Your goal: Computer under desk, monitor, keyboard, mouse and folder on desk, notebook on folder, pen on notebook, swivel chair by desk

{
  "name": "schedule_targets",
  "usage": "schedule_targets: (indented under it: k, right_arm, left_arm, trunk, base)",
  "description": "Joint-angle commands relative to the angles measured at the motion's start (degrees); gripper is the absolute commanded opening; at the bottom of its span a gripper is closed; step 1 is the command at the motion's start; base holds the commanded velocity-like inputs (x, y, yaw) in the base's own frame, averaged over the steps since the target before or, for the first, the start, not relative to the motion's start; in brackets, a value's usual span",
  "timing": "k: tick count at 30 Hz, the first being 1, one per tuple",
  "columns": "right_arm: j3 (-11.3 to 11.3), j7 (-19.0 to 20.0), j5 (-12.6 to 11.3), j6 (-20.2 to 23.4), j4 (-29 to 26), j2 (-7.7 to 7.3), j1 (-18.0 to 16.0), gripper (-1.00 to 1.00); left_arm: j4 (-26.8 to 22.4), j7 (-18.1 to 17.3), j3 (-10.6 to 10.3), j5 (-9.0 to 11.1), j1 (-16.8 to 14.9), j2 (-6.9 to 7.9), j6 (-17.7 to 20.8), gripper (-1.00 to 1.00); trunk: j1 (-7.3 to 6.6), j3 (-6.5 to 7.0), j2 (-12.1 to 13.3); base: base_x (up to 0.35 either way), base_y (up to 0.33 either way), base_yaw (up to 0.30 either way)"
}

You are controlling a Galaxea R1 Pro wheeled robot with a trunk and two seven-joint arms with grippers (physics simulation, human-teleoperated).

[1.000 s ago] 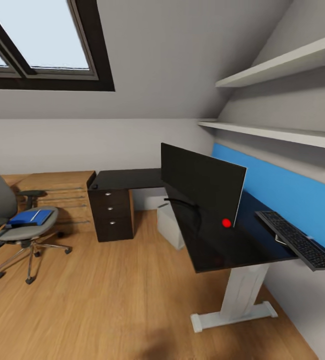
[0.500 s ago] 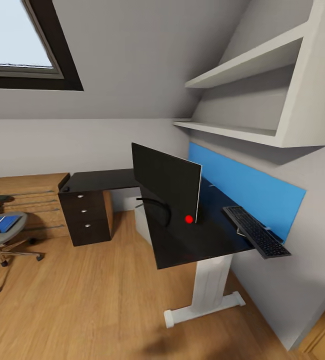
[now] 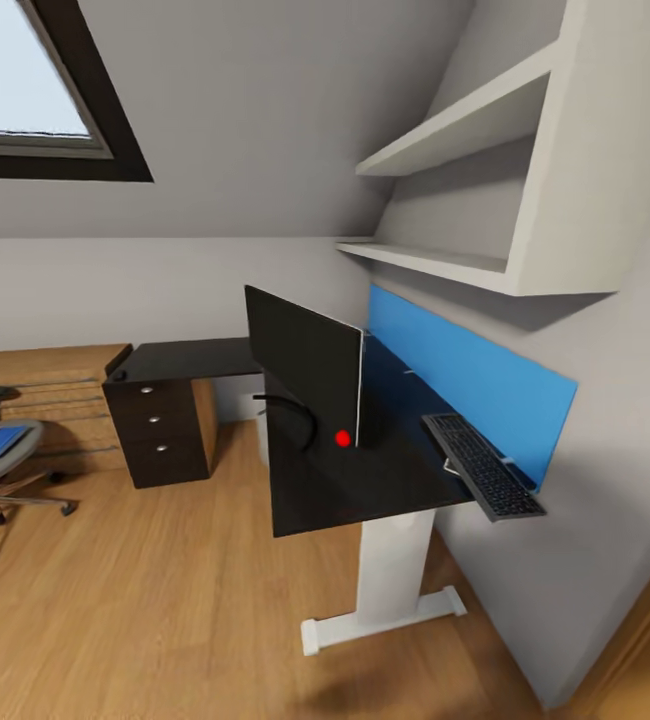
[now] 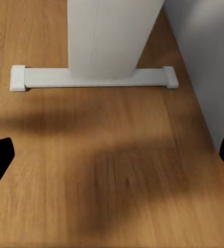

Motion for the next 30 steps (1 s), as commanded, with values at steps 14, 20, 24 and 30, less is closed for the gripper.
schedule_targets:
  k: [14,20,24,30]
  right_arm:
    - [0.50,-0.17,-0.41,-0.07,0.06,0.03,-0.03,1.00]
    - [0.50,-0.17,-0.41,-0.06,0.06,0.03,-0.03,1.00]
    - [0.50,-0.11,-0.41,-0.12,0.12,0.03,-0.03,1.00]
    - [0.50,-0.01,-0.34,-0.15,0.15,-0.05,-0.03,1.00]
  left_arm:
    - [0.03,0.30,-0.49,0.52,-0.06,0.08,-0.25,1.00]
    - [0.03,0.30,-0.49,0.52,-0.06,0.08,-0.28,1.00]
    - [0.03,0.30,-0.49,0.52,-0.06,0.08,-0.35,1.00]
    - [0.03,0.30,-0.46,0.52,-0.06,0.08,-0.42,1.00]
  trunk:
    - [0.00,-0.16,-0.04]
    - [0.00,-0.40,-0.04]
    - [0.00,-0.52,-0.04]
    - [0.00,-0.55,-0.04]
  base:
    - [0.000,-0.348,0.258]
    - [0.000,-0.348,0.254]
    - [0.000,-0.279,0.177]
    - [0.000,-0.061,0.036]
